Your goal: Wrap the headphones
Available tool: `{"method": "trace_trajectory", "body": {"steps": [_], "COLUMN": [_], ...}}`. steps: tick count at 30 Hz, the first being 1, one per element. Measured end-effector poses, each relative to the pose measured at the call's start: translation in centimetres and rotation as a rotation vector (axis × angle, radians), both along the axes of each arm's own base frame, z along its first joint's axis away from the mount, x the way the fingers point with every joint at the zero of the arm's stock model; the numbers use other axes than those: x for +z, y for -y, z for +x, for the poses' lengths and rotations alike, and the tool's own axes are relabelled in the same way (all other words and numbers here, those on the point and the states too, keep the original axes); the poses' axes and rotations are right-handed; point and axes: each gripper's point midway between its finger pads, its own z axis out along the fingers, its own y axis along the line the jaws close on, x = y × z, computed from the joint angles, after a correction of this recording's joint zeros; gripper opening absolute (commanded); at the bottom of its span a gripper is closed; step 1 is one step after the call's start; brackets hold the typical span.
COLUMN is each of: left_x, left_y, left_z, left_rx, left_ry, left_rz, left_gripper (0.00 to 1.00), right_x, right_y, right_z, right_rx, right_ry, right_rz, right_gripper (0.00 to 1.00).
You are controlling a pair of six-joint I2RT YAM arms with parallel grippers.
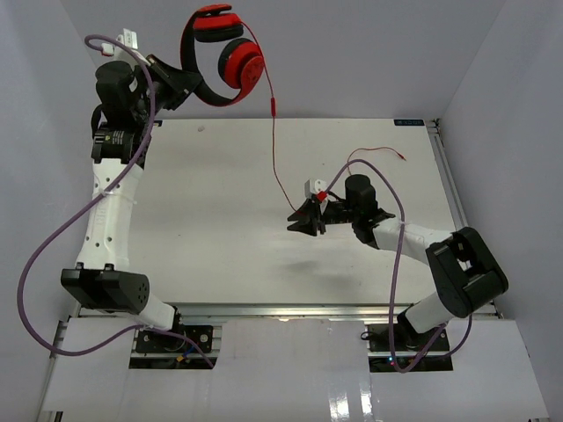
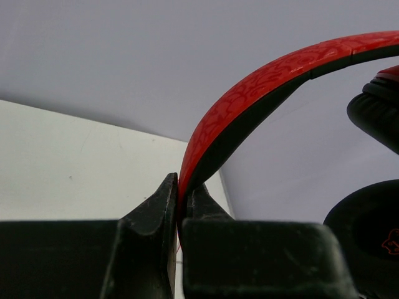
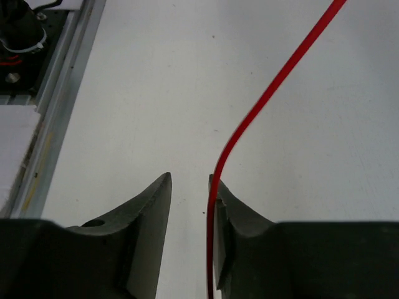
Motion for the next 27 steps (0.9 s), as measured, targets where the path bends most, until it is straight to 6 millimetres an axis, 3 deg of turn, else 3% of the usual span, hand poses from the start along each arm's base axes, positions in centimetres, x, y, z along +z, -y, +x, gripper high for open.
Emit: {"method": "trace_trajectory", "body": {"steps": [3, 6, 12, 15, 18, 20, 23, 27], "left_x": [0.1, -1.1, -3.3, -3.6, -4.0, -5.2, -9.1, -18.4], "left_y": [-0.8, -0.9, -1.7, -2.0, -1.3, 0.3, 3.8, 7.7], "left_z": [2.1, 4.0, 6.8, 8.0, 9.8, 11.4, 12.9, 12.3], "left_rx": [-0.004, -0.009, 0.038, 0.084, 0.122, 0.129, 0.111, 0.053], "left_ry": [-0.002, -0.037, -0.092, -0.083, -0.066, -0.07, -0.113, -0.227], "left_rz": [-0.1, -0.155, -0.198, -0.193, -0.146, -0.085, 0.033, 0.287], "left_gripper": [0.0, 0.0, 0.0, 0.0, 0.0, 0.0, 0.0, 0.0], "right_x": [1.3, 2.1, 1.6, 1.9, 3.2, 3.9, 4.3, 5.9], "right_y": [0.0, 0.2, 0.3, -1.6, -3.9, -4.1, -1.9, 2.7], "right_z": [-1.3, -2.5, -4.4, -4.9, -4.1, -2.2, 1.1, 4.8], "right_rx": [0.039, 0.074, 0.085, 0.066, 0.018, -0.066, -0.213, -0.363], "right_ry": [0.053, 0.091, 0.119, 0.172, 0.282, 0.378, 0.521, 0.68], "right_rz": [0.01, 0.002, -0.12, -0.268, -0.426, -0.541, -0.713, -0.93], "right_gripper": [0.18, 0.1, 0.08, 0.08, 0.08, 0.08, 0.08, 0.08]}}
